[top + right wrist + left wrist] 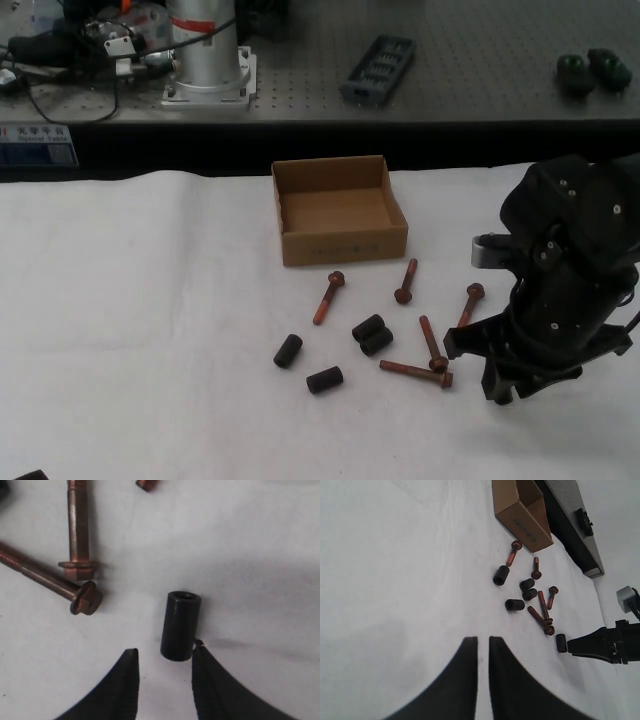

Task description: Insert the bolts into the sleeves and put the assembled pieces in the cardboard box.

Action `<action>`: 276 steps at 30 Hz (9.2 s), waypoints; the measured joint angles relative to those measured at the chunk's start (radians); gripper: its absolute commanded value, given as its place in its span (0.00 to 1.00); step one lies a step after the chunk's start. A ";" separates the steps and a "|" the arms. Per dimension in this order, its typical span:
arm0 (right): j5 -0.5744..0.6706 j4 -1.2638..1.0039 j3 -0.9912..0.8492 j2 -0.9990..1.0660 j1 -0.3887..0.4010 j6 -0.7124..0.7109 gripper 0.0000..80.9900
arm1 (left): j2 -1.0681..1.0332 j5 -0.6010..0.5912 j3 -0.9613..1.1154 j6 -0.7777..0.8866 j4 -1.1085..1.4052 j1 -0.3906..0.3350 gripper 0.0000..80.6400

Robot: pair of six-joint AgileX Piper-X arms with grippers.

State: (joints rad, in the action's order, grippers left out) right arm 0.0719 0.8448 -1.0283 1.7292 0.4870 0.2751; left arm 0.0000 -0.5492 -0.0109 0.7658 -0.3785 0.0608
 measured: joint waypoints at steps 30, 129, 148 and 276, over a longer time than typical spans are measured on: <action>-0.024 -0.065 -0.005 0.071 0.000 0.031 0.14 | 0.000 0.026 0.000 0.000 0.000 0.000 0.08; 0.110 0.296 0.004 -0.715 0.002 -0.154 0.04 | -2.116 0.396 1.428 -0.898 0.181 -0.601 0.42; 0.110 0.296 0.004 -0.715 0.002 -0.154 0.04 | -2.136 0.457 1.443 -0.898 0.201 -0.606 0.37; 0.747 -0.804 0.078 -0.471 0.241 0.196 0.04 | -1.092 -0.082 0.890 -0.251 0.621 -0.529 0.01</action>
State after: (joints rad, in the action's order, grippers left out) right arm 0.8188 0.0412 -0.9498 1.2582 0.7283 0.4706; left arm -1.0918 -0.6308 0.8787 0.5153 0.2421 -0.4681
